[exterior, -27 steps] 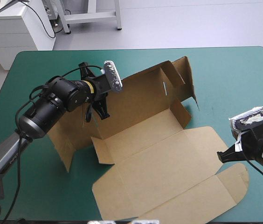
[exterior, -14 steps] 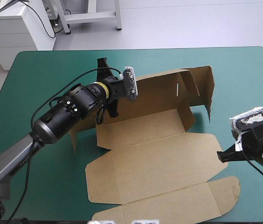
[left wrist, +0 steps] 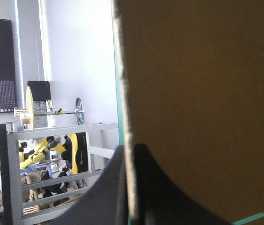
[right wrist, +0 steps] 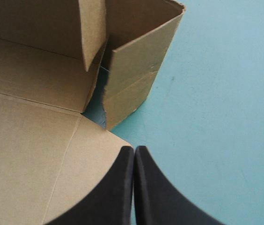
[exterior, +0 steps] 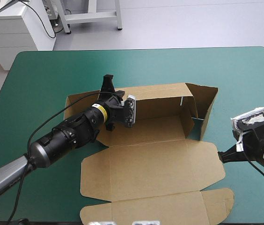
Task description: Fold the box
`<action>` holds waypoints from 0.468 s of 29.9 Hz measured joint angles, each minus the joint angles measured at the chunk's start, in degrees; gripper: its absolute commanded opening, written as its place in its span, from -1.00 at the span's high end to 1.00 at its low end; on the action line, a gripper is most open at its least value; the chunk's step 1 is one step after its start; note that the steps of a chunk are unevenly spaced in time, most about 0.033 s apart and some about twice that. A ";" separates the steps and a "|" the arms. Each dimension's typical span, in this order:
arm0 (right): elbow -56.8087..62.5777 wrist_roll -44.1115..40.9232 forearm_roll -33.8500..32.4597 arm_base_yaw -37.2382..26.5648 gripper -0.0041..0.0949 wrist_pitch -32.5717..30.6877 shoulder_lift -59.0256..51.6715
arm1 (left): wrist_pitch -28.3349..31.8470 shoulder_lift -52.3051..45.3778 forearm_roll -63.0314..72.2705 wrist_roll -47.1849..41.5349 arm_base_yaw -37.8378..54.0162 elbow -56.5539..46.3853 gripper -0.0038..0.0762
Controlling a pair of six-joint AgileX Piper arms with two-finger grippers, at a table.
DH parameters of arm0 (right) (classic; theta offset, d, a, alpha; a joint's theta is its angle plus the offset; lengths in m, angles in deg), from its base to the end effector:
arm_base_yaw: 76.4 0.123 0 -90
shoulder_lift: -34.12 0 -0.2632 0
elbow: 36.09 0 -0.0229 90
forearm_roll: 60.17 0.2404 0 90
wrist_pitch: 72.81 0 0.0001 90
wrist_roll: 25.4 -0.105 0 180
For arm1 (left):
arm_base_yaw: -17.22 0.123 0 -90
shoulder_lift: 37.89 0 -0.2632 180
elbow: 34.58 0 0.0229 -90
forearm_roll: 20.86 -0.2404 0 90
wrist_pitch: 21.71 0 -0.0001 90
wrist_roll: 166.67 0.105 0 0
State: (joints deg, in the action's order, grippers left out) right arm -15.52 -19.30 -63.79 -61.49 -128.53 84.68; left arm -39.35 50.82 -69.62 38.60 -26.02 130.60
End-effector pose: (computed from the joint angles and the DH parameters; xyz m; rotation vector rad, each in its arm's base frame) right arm 0.1336 0.0299 0.3628 -0.4136 2.1730 0.0078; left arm 0.2536 -0.2055 0.3083 1.6501 1.2089 0.5555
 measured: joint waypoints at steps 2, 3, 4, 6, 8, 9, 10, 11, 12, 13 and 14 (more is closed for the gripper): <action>0.00 -0.59 0.00 0.00 0.95 0.42 0.00 | 1.47 -0.96 -3.93 -3.30 0.00 -1.79 0.92; 0.00 -0.83 0.00 0.00 0.95 0.60 0.00 | 2.09 -1.29 -5.53 -4.39 0.00 -2.56 0.92; 0.00 -0.88 0.00 0.00 0.95 0.88 0.00 | 2.58 -1.37 -6.67 -5.61 0.00 -3.03 0.92; 0.00 -1.28 0.00 0.00 0.95 1.28 0.00 | 3.22 -1.42 -8.52 -6.88 0.00 -3.75 0.92; 0.00 -2.23 0.00 0.00 0.95 1.97 0.06 | 3.47 -1.42 -9.58 -7.46 0.00 -4.15 0.92; 0.00 -2.45 0.00 0.00 0.95 2.30 0.06 | 3.60 -1.48 -10.09 -7.63 0.00 -4.27 0.92; 0.00 -2.86 0.00 0.00 0.95 2.75 0.12 | 3.75 -1.48 -10.46 -7.69 0.00 -4.26 0.92; 0.00 -3.17 0.00 0.00 0.95 3.15 0.27 | 3.85 -1.55 -10.71 -7.86 0.00 -4.29 0.92; -0.01 -3.41 0.00 0.00 0.95 3.51 0.61 | 4.04 -1.59 -11.10 -7.93 0.00 -4.34 0.92; -0.13 -3.69 0.00 0.00 0.95 3.81 1.09 | 4.13 -1.61 -11.39 -8.06 0.06 -4.36 0.92; -0.43 -3.91 0.00 0.00 0.95 4.00 1.75 | 4.19 -1.61 -11.60 -8.09 0.06 -4.41 0.92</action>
State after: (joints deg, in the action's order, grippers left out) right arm -15.95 -23.21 -63.79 -61.49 -124.53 86.43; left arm -35.16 49.21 -81.22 30.51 -25.96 126.19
